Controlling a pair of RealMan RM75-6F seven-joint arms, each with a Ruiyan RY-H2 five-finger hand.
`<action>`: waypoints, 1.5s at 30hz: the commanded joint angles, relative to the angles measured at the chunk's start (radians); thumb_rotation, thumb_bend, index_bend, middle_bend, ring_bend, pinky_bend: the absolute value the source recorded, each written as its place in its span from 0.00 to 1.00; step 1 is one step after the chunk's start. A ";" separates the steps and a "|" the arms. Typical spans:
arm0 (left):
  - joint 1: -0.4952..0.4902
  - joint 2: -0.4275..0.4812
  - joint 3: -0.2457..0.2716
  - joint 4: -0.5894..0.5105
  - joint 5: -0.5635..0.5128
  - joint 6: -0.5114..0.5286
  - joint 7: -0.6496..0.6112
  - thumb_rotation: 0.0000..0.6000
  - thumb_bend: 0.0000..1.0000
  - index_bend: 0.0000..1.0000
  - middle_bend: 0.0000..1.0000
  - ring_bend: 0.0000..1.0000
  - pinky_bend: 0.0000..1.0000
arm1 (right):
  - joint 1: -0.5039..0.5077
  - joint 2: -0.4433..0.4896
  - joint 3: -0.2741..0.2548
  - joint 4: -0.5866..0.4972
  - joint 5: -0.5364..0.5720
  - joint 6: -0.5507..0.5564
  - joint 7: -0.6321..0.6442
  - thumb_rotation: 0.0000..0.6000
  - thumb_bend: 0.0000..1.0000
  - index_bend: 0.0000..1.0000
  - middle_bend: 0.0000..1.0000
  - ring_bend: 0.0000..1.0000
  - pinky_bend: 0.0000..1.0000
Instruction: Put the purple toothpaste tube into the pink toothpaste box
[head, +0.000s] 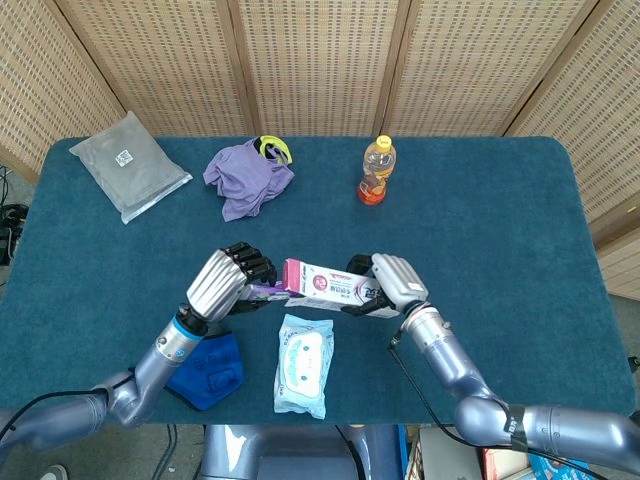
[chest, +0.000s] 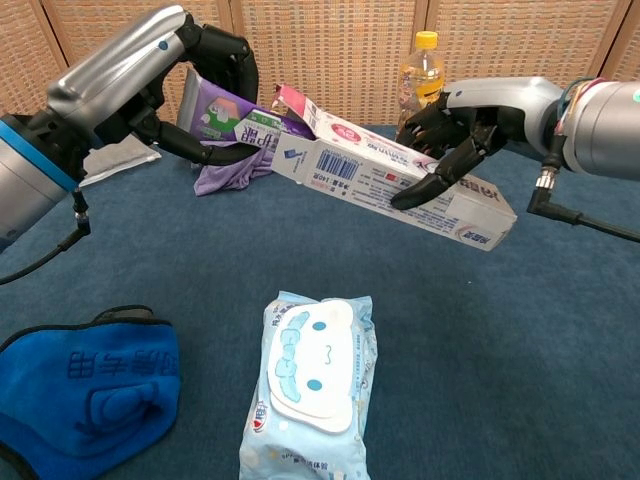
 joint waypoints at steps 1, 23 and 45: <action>-0.009 -0.005 -0.006 -0.017 -0.012 -0.019 0.014 1.00 0.31 0.79 0.65 0.53 0.51 | 0.001 0.007 0.001 -0.007 -0.003 -0.012 0.019 1.00 0.15 0.60 0.49 0.38 0.45; -0.030 0.065 -0.012 -0.190 -0.132 -0.210 0.248 1.00 0.31 0.29 0.00 0.00 0.00 | -0.001 0.033 -0.003 -0.013 -0.048 -0.050 0.114 1.00 0.15 0.60 0.49 0.38 0.45; 0.062 0.208 0.012 -0.266 -0.140 -0.130 0.171 1.00 0.29 0.19 0.00 0.00 0.00 | -0.079 0.054 0.018 0.006 -0.081 -0.032 0.310 1.00 0.15 0.60 0.50 0.38 0.45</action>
